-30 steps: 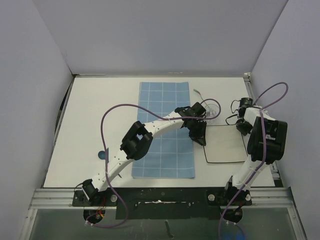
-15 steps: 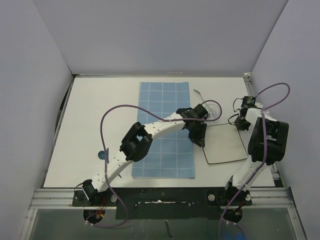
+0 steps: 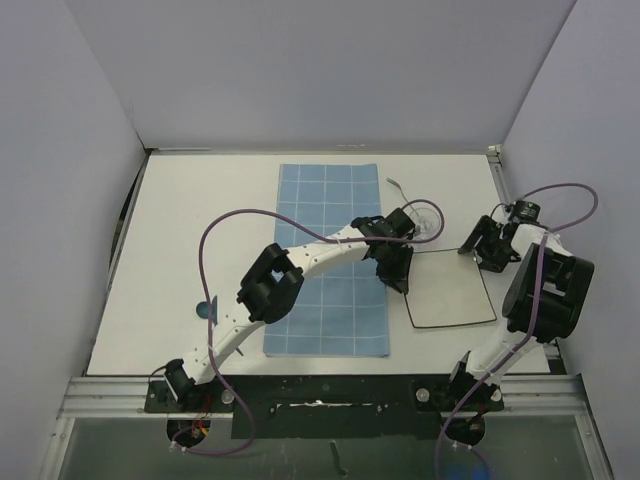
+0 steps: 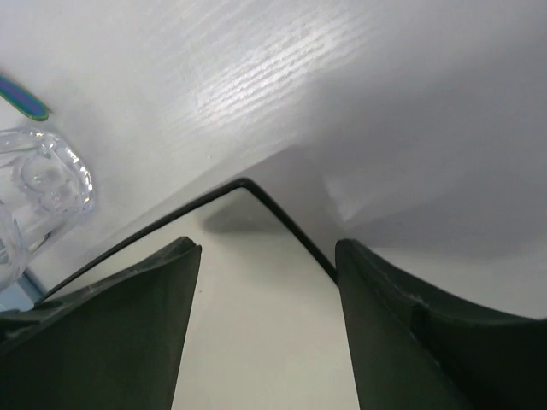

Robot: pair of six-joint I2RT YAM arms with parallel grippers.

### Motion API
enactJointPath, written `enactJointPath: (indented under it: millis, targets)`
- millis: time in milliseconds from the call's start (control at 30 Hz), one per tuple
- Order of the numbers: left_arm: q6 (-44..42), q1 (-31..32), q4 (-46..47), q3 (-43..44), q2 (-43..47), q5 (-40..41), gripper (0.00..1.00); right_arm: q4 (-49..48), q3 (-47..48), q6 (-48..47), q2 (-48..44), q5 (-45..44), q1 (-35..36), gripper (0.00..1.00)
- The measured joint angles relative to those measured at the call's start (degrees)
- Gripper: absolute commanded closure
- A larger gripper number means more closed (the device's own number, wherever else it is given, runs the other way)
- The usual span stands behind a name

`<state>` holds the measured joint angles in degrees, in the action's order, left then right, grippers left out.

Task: Set the dinner table for one person
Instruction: Pick up the plate at the center of the board.

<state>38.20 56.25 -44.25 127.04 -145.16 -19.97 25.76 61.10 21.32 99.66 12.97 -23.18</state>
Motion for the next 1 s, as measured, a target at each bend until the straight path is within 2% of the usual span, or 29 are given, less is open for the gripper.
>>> enactJointPath:
  millis: [133,367,533,567,600,667,700,1000]
  targets:
    - [-1.3,0.0,1.1,-0.2,0.1,0.3,1.0,0.9,-1.5,-2.2,-0.8,5.2,-0.2,0.37]
    - [-1.3,-0.2,1.3,-0.7,0.2,-0.3,1.0,-4.0,-5.1,-2.7,-1.2,11.7,-3.0,0.39]
    - [-1.3,-0.4,0.5,-0.7,0.2,-0.8,1.0,-8.0,-7.8,-2.8,-1.9,13.6,-3.2,0.48]
    - [-1.3,-0.5,0.2,-0.6,0.2,-0.9,1.0,-8.9,-8.2,-2.7,-1.9,14.1,-3.3,0.51]
    - [-1.2,-0.6,-0.3,-0.4,0.2,-1.0,1.0,-9.6,-8.5,-2.7,-1.9,14.6,-3.3,0.62]
    - [-1.2,-0.6,-1.0,-0.3,0.2,-1.0,1.0,-11.2,-9.3,-2.7,-1.8,15.1,-3.5,0.96]
    - [-1.2,-0.7,-1.7,-0.2,0.2,-1.1,1.0,-11.9,-9.6,-3.0,-1.6,14.8,-3.5,1.0]
    - [-1.1,-1.6,-4.1,0.3,0.2,-1.2,1.0,-13.7,-9.4,-2.7,-1.1,17.9,-4.0,1.0]
